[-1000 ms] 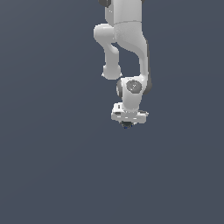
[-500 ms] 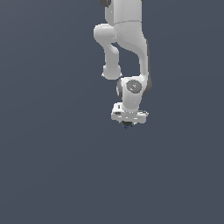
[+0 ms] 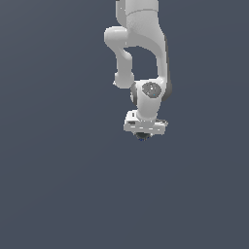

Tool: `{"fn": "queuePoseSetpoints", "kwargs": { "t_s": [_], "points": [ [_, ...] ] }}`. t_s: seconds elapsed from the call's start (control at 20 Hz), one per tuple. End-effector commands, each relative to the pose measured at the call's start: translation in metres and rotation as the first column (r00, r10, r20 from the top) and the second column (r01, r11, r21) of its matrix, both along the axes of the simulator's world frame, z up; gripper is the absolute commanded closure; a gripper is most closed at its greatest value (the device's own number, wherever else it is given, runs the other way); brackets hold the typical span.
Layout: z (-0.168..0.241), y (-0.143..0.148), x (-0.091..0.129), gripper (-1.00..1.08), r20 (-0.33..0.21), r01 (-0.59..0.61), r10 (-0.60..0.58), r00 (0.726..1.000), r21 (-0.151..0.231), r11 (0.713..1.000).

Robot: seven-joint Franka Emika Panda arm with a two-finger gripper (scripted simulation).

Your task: Pick up the object and move it to a goal position.

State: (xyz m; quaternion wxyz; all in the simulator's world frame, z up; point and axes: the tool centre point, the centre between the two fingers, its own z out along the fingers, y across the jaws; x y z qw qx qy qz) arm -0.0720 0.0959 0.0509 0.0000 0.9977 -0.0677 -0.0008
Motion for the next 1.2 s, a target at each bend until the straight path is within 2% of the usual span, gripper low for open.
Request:
{"fn": "queuePoseSetpoints", "kwargs": {
  "t_s": [0.0,1.15],
  "points": [
    [0.017,0.001,0.005,1.08,0.002,0.000,0.000,1.000,0.000,1.000],
    [0.239,0.015,0.066,1.08,0.002,0.000,0.000,1.000,0.000,1.000]
  ]
}}
